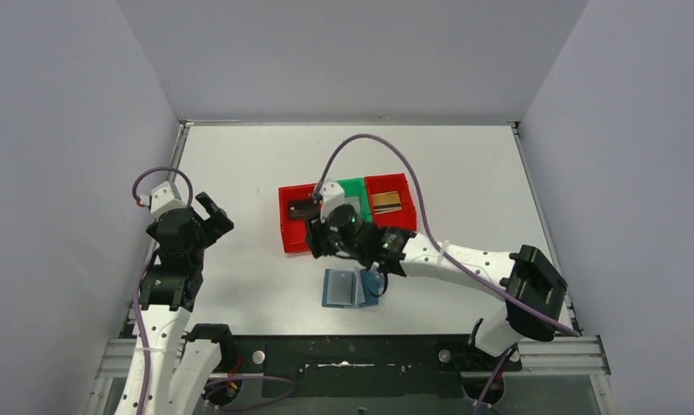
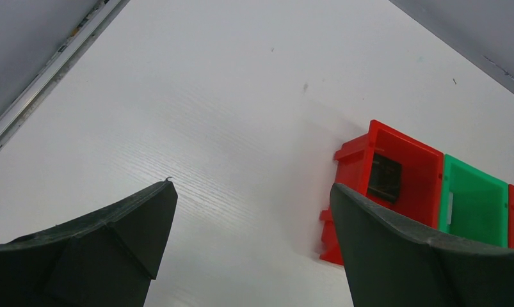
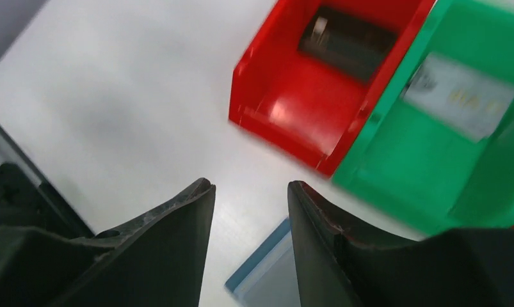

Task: Take the credit cards out of the card holder

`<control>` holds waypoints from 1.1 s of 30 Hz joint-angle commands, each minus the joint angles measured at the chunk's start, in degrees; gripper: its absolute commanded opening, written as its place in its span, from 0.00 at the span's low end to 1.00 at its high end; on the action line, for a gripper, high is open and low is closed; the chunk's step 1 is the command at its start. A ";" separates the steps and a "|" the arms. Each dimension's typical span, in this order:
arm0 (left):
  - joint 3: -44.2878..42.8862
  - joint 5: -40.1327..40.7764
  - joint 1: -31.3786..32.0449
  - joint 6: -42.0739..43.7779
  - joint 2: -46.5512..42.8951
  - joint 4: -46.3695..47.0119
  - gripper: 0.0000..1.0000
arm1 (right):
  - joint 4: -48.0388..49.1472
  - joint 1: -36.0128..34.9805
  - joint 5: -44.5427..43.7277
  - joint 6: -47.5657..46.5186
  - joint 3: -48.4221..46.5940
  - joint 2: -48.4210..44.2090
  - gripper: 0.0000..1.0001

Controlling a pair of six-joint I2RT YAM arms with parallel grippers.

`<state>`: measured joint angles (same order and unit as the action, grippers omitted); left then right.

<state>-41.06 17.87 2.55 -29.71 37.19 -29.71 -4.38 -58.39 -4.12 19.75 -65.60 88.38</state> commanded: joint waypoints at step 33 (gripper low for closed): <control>-0.08 -3.30 -0.35 1.15 1.22 3.92 0.92 | -26.20 -13.43 -22.93 40.89 4.10 14.87 0.39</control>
<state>-40.75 15.53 2.52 -29.45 38.50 -29.69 -31.53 -72.31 -26.15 58.72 -63.37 102.10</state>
